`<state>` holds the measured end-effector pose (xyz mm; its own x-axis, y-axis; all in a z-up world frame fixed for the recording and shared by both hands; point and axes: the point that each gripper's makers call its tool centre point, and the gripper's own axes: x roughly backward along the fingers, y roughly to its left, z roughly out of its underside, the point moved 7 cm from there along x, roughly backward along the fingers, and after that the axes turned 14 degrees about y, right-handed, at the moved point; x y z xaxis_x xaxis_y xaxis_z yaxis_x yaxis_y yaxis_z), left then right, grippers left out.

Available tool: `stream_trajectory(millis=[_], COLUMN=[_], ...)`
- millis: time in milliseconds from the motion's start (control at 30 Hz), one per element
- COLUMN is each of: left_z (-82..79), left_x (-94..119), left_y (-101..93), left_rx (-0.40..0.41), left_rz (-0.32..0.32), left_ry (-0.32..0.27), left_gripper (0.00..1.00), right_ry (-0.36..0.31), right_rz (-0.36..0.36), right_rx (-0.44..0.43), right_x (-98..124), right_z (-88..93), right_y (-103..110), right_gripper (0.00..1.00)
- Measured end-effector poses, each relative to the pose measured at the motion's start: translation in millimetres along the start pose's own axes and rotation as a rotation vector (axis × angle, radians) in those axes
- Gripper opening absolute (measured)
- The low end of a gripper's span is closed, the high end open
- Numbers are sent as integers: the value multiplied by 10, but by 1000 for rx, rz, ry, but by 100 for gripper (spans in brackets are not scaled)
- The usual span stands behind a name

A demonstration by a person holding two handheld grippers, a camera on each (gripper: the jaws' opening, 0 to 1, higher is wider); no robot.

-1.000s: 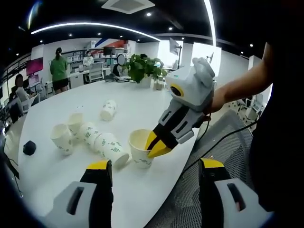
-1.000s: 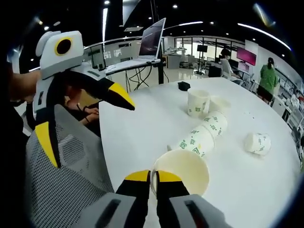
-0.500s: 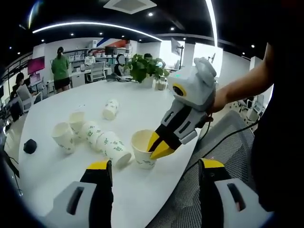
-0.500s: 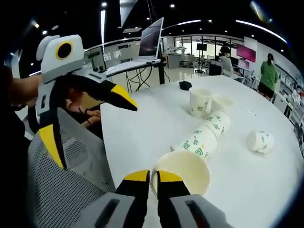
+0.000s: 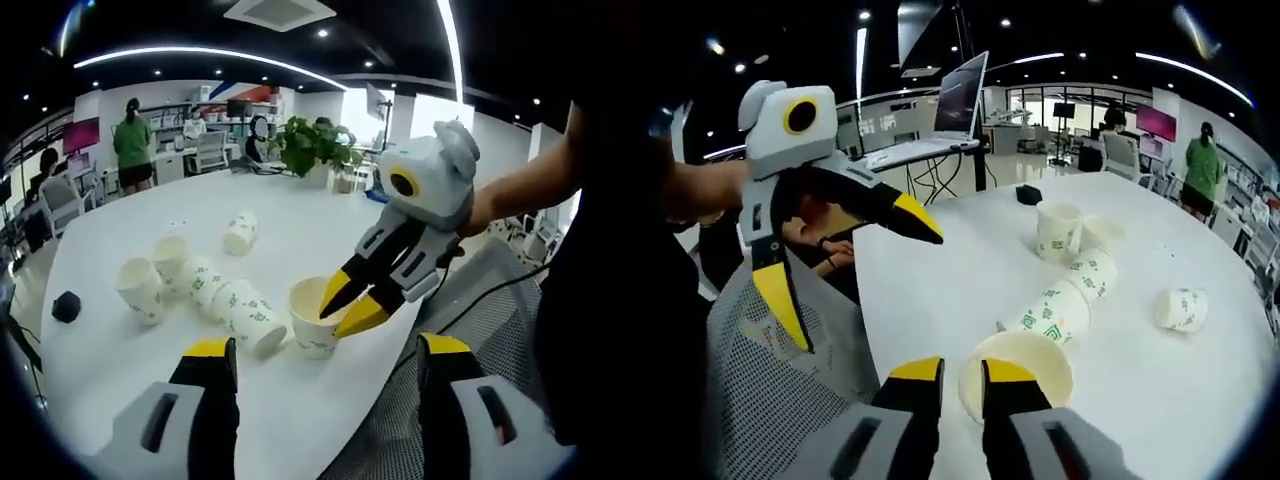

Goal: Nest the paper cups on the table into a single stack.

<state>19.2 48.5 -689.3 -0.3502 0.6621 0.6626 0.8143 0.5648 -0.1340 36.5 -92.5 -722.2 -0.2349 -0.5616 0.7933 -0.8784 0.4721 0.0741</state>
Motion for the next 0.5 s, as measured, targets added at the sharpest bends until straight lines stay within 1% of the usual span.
stream_trajectory(millis=[167,300,500], left_z=[-29,-47,-53], left_x=[-19,-50,-125], left_y=[48,97,187], left_rx=[5,13,23], left_rz=[-4,-10,-25], left_ry=[1,7,20], left_gripper=[72,72,70], right_ry=[-26,-51,-75], right_rz=[17,39,71], right_rx=[-11,-24,-56], right_x=[78,160,249], right_z=[-5,-1,56], right_y=[1,0,-32], right_gripper=[17,23,32])
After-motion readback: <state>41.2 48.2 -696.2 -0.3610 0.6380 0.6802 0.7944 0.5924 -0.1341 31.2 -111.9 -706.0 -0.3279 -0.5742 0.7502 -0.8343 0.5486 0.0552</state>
